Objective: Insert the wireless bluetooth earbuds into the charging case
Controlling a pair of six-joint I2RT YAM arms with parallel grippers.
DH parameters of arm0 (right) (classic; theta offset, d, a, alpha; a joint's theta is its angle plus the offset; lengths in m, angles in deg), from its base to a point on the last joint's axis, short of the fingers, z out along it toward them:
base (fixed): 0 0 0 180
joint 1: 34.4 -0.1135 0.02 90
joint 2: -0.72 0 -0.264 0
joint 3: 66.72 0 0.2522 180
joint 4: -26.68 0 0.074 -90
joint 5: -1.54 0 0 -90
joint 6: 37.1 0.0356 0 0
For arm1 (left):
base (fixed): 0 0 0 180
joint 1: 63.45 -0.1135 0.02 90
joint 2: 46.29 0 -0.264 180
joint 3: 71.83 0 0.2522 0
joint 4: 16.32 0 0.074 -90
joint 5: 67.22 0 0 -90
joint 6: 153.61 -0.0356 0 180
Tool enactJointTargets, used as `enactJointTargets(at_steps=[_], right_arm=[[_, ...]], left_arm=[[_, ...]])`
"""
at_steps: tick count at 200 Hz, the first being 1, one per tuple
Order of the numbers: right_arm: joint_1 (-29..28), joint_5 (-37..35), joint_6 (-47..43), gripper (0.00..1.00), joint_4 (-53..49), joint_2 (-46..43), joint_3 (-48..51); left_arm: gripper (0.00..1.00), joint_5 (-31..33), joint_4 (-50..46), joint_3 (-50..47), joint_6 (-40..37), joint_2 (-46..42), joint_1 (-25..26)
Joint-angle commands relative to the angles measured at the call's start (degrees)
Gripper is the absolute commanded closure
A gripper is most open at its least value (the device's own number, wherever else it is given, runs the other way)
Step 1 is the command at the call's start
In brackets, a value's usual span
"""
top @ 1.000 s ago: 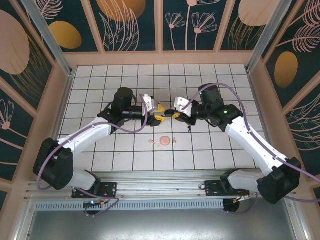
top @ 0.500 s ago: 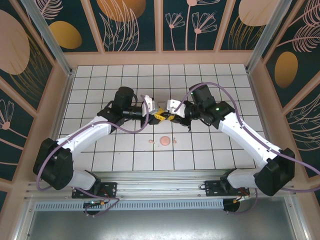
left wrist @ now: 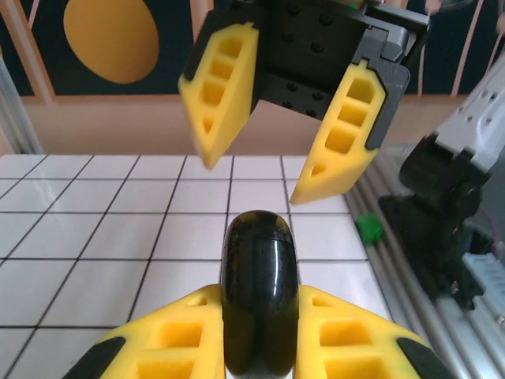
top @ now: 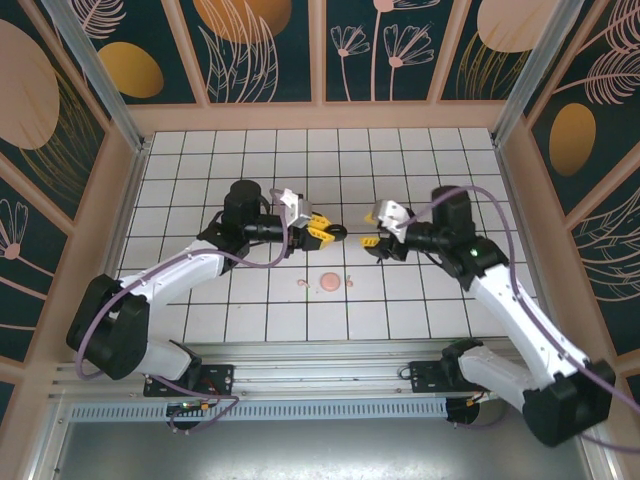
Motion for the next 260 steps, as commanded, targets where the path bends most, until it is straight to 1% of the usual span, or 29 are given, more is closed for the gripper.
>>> enactJointTargets(at_steps=[1, 38, 63, 92, 168, 223, 260], right_arm=[[2.0, 11.68, 12.38, 0.51, 18.06, -4.66, 6.3], [1.99, 15.63, 17.9, 0.49, 25.11, -2.62, 6.95], [2.05, 16.79, 19.92, 0.49, 28.73, -0.6, 6.63], [1.29, 18.08, 20.39, 0.49, 29.19, 1.35, 5.43], [-1.42, 18.46, 20.63, 0.51, 31.54, 6.35, 3.19], [-2.36, 19.08, 20.8, 0.56, 32.6, 8.68, 2.11], [-2.6, 19.07, 21.09, 0.64, 33.75, 9.35, 2.33]], left_arm=[[0.88, -3.7, 16.88, -1.67, 11.79, 0.6, 0.1], [0.88, -3.9, 21.34, -2.12, 15.34, 0.34, 0.15], [0.87, -4.04, 22.75, -2.17, 16.41, 0.34, 0.16], [0.88, -4.12, 23.99, -2.19, 17.54, 0.49, 0.16], [0.88, -4.44, 24.56, -1.7, 17.98, 0.68, 0.1], [0.88, -4.54, 24.57, -1.4, 17.98, 0.58, 0.1], [0.88, -4.79, 24.49, -1.22, 18.2, 0.66, 0.17]])
